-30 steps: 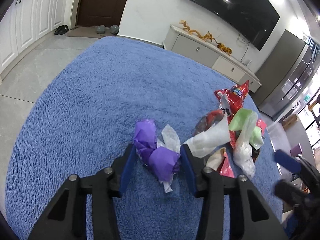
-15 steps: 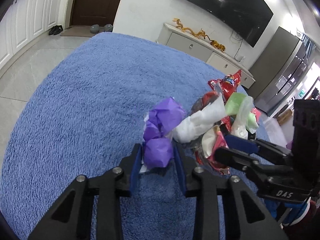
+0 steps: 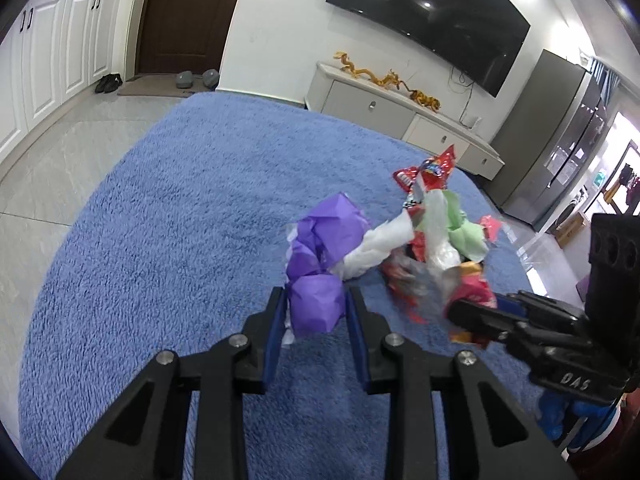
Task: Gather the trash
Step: 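Lift the purple bag with the left tool while the right tool lifts the pink wrapper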
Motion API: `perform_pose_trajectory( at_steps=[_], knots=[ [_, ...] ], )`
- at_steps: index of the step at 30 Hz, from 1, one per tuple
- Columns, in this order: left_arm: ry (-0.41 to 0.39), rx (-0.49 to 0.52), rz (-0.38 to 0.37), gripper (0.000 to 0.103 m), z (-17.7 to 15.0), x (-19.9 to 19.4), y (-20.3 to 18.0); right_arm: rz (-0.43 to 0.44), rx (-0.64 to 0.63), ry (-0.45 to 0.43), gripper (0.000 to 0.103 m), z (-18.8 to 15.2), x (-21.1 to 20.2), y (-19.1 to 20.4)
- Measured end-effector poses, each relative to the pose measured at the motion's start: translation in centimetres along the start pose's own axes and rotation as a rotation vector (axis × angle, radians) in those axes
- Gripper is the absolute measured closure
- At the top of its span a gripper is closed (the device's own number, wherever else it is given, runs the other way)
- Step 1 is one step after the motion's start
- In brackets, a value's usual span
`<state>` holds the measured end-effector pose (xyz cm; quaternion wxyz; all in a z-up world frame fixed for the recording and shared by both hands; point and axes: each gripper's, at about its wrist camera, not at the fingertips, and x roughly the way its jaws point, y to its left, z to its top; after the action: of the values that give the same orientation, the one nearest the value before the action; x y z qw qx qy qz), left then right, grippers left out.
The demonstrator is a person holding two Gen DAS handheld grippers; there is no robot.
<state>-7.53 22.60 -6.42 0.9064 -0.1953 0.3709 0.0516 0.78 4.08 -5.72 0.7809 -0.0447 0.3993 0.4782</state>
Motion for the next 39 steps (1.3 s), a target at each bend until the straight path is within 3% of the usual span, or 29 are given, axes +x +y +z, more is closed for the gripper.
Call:
perform_pose_trajectory(
  at_steps=[9,18,36,39],
  knots=[
    [0.007,0.065,-0.048,0.075,0.1,-0.7,-3.8,-0.054,0.100,-0.058,0.078,-2.7,-5.8,-3.4],
    [0.031,0.122,-0.083,0.075,0.2,0.1,-7.8,-0.180,0.223,-0.002,0.077,-8.2,-8.3,-7.7],
    [0.051,0.200,-0.124,0.075,0.6,0.7,-11.2,-0.195,0.221,0.005,0.075,-11.0,-11.3,-7.6],
    [0.059,0.217,-0.141,0.075,0.7,1.2,-12.4,-0.190,0.216,0.016,0.061,-11.6,-11.6,-7.3]
  ],
)
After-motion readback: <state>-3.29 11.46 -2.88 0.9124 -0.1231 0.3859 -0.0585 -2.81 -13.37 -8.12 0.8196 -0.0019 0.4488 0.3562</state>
